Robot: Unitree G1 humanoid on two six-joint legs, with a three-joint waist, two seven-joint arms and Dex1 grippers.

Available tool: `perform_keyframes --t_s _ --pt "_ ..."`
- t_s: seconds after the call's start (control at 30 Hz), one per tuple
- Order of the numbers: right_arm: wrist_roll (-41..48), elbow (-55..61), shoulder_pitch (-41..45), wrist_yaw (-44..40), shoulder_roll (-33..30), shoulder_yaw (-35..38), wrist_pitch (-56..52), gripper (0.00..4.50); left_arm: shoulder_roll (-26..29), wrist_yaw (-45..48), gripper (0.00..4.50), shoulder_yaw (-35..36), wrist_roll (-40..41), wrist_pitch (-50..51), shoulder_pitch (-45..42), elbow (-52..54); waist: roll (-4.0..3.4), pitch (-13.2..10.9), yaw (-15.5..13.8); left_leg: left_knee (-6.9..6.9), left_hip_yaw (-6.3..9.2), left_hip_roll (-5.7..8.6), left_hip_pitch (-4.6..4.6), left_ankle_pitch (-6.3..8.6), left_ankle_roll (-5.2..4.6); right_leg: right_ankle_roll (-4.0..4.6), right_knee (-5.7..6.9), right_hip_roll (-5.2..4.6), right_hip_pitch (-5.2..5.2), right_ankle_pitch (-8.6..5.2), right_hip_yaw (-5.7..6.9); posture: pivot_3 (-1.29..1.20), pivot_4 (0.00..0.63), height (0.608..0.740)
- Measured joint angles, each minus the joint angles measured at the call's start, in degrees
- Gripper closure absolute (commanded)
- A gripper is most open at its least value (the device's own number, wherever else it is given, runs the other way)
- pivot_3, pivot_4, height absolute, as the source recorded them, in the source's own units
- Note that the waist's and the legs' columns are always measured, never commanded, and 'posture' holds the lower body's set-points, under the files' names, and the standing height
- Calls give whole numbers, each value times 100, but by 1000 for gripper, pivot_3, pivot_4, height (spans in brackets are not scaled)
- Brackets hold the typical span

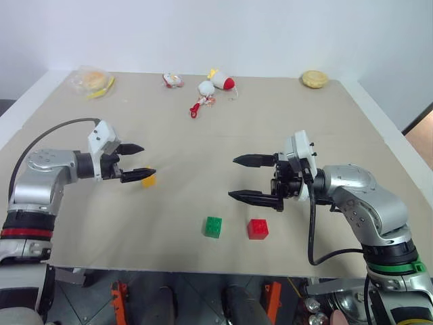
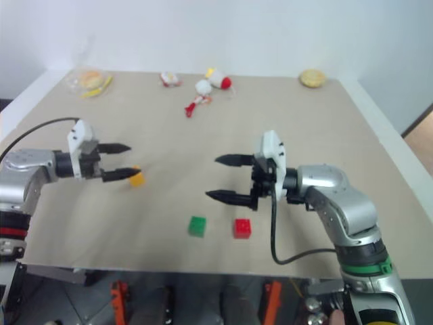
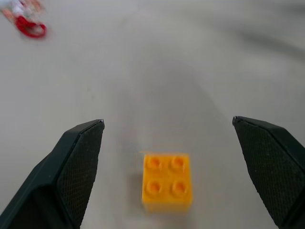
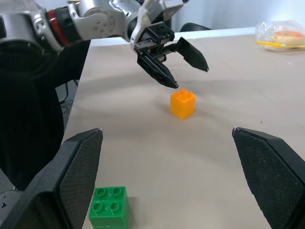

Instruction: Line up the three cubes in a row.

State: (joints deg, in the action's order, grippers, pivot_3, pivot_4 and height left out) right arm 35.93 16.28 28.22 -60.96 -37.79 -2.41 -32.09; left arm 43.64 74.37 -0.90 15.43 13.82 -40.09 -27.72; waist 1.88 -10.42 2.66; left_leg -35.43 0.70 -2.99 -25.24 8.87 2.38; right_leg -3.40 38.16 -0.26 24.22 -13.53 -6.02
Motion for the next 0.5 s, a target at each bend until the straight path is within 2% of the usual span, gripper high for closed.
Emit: perform_keyframes --t_s 0.1,0.23,0.5 --pt "-26 40 -89 43 -5 5 -6 0 -15 131 38 -317 -437 -500 -310 -856 0 0 -1 -1 0 0 -7 0 0 -5 0 0 4 1 0 0 150 736" --pt "-28 123 -176 115 -14 16 -13 0 -153 266 38 -507 -723 -868 -535 -1418 0 0 -1 -1 1 0 -10 0 0 -10 1 -1 6 4 0 0 150 736" --pt "-23 234 -252 222 -23 21 -36 0 -484 250 38 -648 -1066 -1221 -745 -2017 0 0 2 -6 2 0 -11 0 0 -13 3 0 6 8 -1 0 150 736"
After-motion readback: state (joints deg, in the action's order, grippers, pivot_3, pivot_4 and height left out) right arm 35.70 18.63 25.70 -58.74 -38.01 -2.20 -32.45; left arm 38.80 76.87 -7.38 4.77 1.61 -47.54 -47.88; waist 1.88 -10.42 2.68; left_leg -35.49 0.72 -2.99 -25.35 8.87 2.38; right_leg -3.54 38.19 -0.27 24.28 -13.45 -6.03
